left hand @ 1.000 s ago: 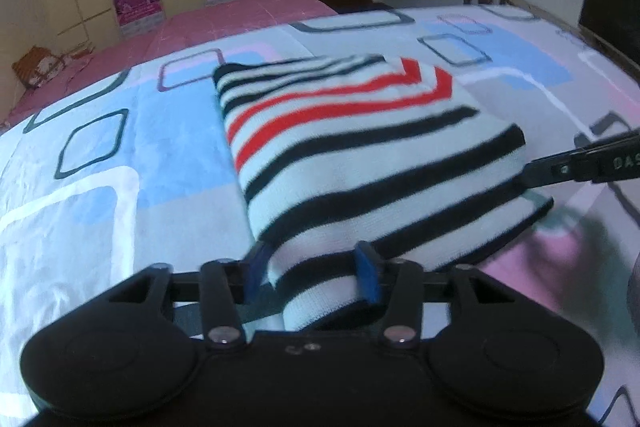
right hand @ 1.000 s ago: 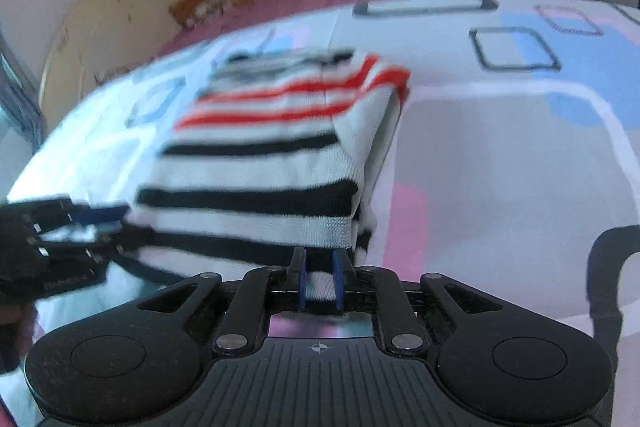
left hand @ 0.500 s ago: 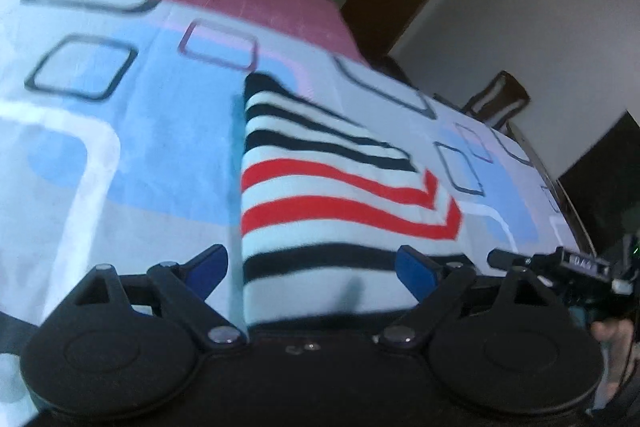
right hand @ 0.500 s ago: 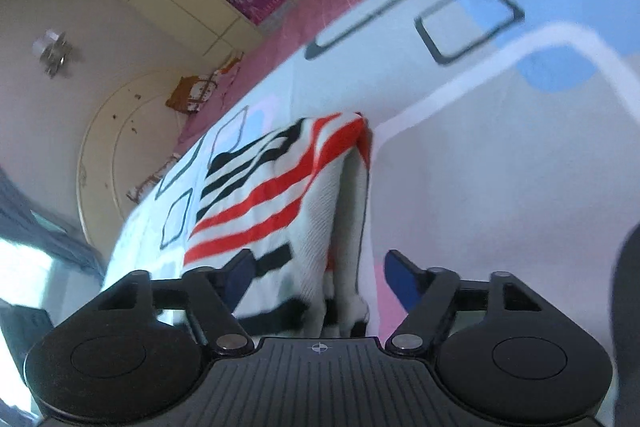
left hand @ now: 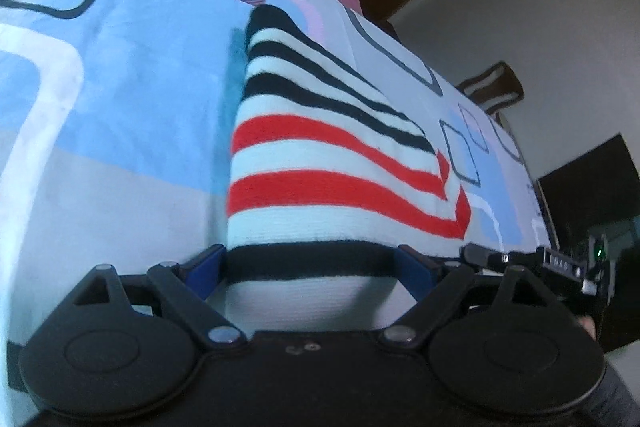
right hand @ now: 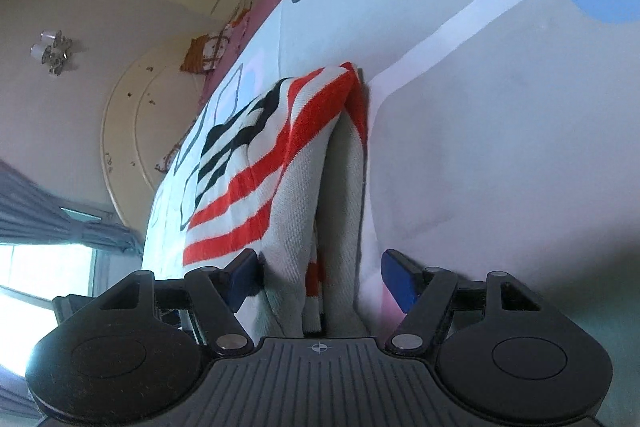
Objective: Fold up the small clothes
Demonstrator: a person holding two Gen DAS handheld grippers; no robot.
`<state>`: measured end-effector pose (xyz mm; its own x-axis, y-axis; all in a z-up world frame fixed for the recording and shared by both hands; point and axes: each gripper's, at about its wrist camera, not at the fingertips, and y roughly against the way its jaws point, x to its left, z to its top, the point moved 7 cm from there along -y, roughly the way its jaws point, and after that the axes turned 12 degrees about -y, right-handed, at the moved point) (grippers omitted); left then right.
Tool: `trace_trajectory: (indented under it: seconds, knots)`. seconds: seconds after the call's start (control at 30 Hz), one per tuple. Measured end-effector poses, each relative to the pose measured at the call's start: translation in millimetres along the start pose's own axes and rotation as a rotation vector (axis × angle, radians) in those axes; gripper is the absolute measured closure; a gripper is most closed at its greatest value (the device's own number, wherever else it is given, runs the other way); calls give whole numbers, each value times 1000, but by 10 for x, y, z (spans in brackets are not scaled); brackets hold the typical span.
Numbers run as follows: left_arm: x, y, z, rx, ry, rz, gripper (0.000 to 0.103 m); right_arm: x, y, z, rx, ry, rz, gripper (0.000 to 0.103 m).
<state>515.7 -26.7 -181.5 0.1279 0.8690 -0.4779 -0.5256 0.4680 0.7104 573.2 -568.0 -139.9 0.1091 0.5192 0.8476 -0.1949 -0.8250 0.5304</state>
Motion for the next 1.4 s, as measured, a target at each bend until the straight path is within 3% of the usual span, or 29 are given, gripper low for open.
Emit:
trace_trajectory:
  seconds: [0.3, 0.33, 0.4, 0.5, 0.57, 0.67, 0.73, 0.83, 0.97, 1.23, 1.4]
  knots:
    - [29, -43, 57, 10, 17, -17, 14, 103, -218, 34, 66, 27, 60, 36]
    - [29, -42, 62, 12, 14, -20, 15, 89, -205, 47, 72, 30, 63, 46]
    - [33, -25, 69, 13, 5, -24, 15, -6, -159, 73, 89, 12, 65, 54]
    - [57, 15, 69, 2, 4, -48, 15, -60, -123, 73, 95, 10, 79, 55]
    - [61, -4, 82, -8, 16, -60, 15, -2, -180, 71, 80, 25, 63, 55]
    - [-26, -45, 124, -17, 9, -64, 15, 237, -299, -10, 14, 150, -35, 58]
    - [-122, -87, 131, 6, -61, -27, 16, 326, -316, -89, -28, 224, -95, 62]
    - [-249, -167, 105, 48, -200, 74, 26, 323, -290, -146, -60, 237, -110, 66]
    - [-315, -63, 134, 11, -251, 66, 44, 421, -227, -211, -93, 258, -141, 69]
    - [-354, 369, 201, -41, -350, 28, 47, 1058, -217, -630, -162, 397, -194, 70]
    - [-144, 713, 196, -70, -360, 26, 47, 1436, -431, -975, -185, 445, -201, 70]
